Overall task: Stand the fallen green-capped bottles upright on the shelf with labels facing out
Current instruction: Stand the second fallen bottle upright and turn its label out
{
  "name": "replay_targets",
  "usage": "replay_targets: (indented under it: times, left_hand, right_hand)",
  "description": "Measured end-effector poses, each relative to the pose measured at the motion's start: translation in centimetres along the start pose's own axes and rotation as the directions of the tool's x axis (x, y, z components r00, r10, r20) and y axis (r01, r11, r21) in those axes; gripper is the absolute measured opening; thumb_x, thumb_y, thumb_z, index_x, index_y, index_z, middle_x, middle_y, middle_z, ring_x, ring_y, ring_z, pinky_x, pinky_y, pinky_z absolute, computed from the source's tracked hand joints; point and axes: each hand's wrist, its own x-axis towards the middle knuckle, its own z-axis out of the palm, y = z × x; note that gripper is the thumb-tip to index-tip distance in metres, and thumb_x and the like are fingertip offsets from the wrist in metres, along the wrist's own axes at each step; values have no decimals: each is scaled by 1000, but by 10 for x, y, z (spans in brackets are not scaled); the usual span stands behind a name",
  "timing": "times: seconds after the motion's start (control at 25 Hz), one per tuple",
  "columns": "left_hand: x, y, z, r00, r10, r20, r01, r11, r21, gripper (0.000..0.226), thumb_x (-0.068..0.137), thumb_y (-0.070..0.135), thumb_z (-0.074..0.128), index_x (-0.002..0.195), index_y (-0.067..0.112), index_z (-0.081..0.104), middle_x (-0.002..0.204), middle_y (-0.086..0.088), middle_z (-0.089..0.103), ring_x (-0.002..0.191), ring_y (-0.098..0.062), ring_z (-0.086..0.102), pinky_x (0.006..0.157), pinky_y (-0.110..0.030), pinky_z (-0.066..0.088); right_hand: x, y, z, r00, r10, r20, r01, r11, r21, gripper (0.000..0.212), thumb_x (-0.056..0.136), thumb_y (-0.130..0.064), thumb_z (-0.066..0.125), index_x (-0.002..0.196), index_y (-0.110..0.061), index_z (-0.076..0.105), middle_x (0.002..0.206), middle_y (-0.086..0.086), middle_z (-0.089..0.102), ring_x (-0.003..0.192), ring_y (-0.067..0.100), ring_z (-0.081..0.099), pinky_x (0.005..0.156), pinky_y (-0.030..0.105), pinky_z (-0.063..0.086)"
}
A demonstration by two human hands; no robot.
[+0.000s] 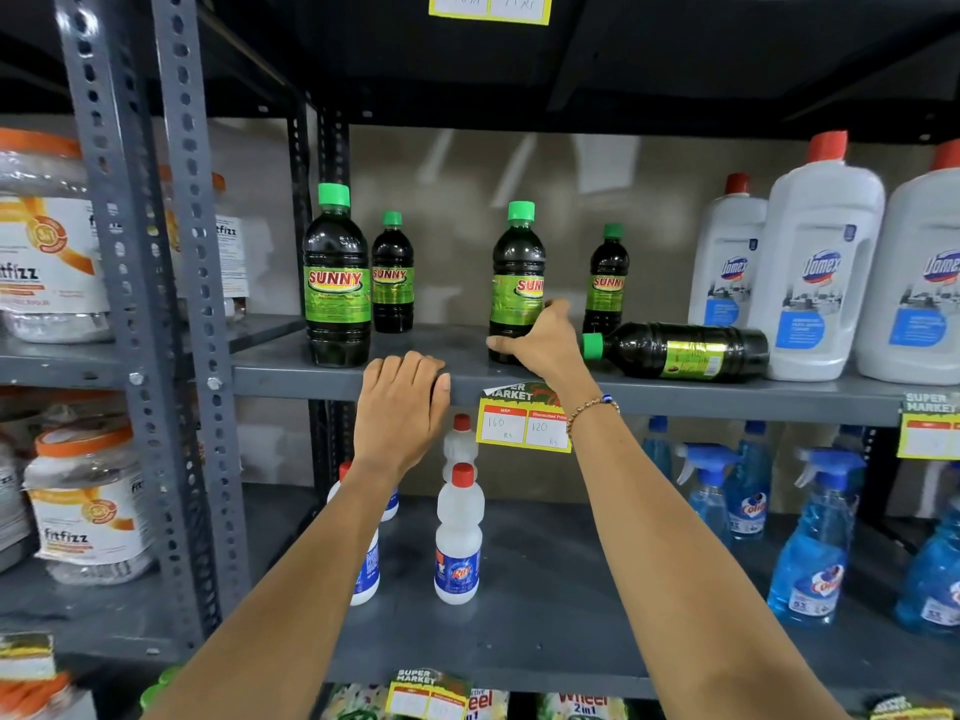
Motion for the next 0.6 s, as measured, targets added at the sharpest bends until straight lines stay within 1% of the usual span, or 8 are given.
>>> replay_targets:
  times: [0.04,0.08,0.2,0.24,0.36,0.4,0.48,0.6]
  left_hand:
    - [0,0,0,1000,1,1,-1,1000,-2,32,97,31,33,97,13,59,90,-4,62,80,-24,54,82,-35,35]
    - [0,-1,1,1000,0,5,0,1000,-7,32,98,32,32,97,13,59,91,-4,62,80,-24,54,82,-35,35]
    - [-1,-1,1,1000,-3,5,3,1000,-16,34,98,33,31,97,14,60,91,-4,63,81,-23,55,83,-35,37]
    - [0,-1,2,1000,-4,2,4,1000,-16,34,97,33,32,97,14,60,91,-4,63,81,-23,55,83,-35,37]
    - [0,0,2,1000,-4,13,4,1000,-22,34,97,33,32,97,14,59,92,-4,63,81,-24,55,83,-36,39]
    - [-1,0,2,1000,-3,12,4,1000,-24,33,97,33,32,97,14,59,92,-4,63,81,-24,55,83,-37,39]
    - [-1,0,1,1000,-3,3,3,1000,-26,34,97,33,32,97,14,59,91,-4,63,81,-24,55,83,-37,39]
    - [0,1,1,1000,7,-9,-7,1000,-29,35,97,33,31,97,14,60,91,-4,63,81,-23,56,84,-36,37]
  right_hand:
    - [0,0,0,1000,-8,-19,8,999,-38,80,69,-25,85,126,-2,33,129,15,48,118,28,51,97,39,46]
    - [0,1,0,1000,-4,-9,3,999,-52,82,69,-26,84,127,-2,33,131,15,45,120,29,49,99,39,45]
    - [-1,1,0,996,33,81,-34,999,7,70,73,-18,78,126,-5,33,125,15,53,113,27,55,86,34,47]
    - [0,1,0,997,33,68,-34,999,6,70,72,-18,79,125,-5,34,123,14,55,112,28,57,87,35,48]
    - [-1,2,-1,1000,9,9,-8,999,-48,81,66,-30,86,124,-4,35,127,15,53,118,31,54,98,41,47]
    - [-2,1,-1,1000,10,26,-9,999,-46,81,67,-30,85,125,-4,34,128,14,53,119,30,54,97,38,47]
    - [-3,1,-2,998,19,67,-16,999,-38,75,72,-26,83,125,-4,34,127,13,55,118,29,55,88,32,44]
    - [-5,1,-5,997,16,71,-12,998,-63,71,73,-26,82,126,-4,40,125,13,58,117,29,57,87,32,44]
